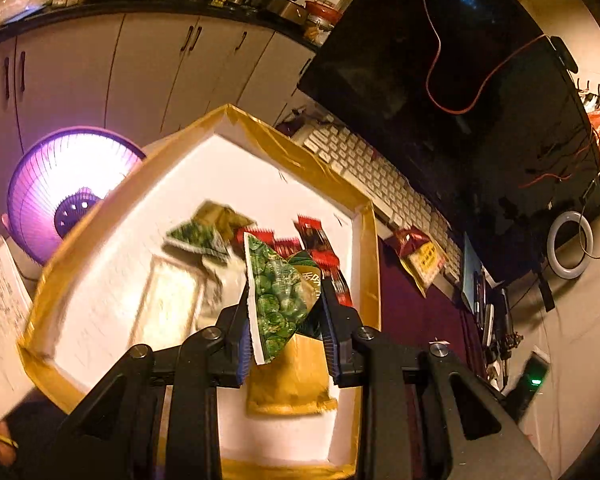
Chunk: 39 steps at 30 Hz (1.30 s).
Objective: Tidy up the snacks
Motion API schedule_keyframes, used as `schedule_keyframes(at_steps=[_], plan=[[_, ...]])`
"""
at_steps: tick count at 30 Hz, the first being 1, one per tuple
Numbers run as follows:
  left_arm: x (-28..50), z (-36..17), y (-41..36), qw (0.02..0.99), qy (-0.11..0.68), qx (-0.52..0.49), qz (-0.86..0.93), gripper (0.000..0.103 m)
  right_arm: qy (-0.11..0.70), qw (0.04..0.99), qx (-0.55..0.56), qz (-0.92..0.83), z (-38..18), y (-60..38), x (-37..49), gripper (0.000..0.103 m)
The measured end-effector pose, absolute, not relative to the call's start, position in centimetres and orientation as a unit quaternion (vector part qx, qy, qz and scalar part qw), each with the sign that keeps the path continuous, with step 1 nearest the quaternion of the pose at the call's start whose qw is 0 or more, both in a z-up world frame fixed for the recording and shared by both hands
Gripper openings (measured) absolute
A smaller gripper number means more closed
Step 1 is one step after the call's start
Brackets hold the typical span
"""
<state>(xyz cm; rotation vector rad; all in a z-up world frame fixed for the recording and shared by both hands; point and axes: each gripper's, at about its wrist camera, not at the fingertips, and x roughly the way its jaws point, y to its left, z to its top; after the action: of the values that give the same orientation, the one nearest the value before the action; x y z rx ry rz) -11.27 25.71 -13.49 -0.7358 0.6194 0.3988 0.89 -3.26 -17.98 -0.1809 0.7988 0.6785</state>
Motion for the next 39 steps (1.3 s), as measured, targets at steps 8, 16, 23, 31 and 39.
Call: schedule_keyframes(at_steps=[8,16,23,31,39], plan=[[-6.7,-11.9,30.3,0.864,0.305,-0.339,0.216,0.026,0.369,0.816,-0.027,0.445,-10.5,3.6,1.3,0.02],[-1.9,-14.0,34.6,0.835,0.368,-0.312,0.266,0.026,0.414,0.767,-0.059,0.486,-10.5,16.2,5.6,0.02],[-0.4,-16.5,36.1,0.812,0.418,-0.326,0.245,0.029,0.464,0.748,-0.068,0.47,-14.0,21.0,7.9,0.021],[-0.8,-15.2,33.5,0.831,0.403,-0.312,0.221,0.061,0.473,0.74,-0.026,0.478,-13.7,18.8,8.9,0.044],[-3.2,-11.3,25.1,0.876,0.346,-0.264,0.205,0.074,0.436,0.742,0.046,0.508,-9.9,10.8,8.8,0.062]])
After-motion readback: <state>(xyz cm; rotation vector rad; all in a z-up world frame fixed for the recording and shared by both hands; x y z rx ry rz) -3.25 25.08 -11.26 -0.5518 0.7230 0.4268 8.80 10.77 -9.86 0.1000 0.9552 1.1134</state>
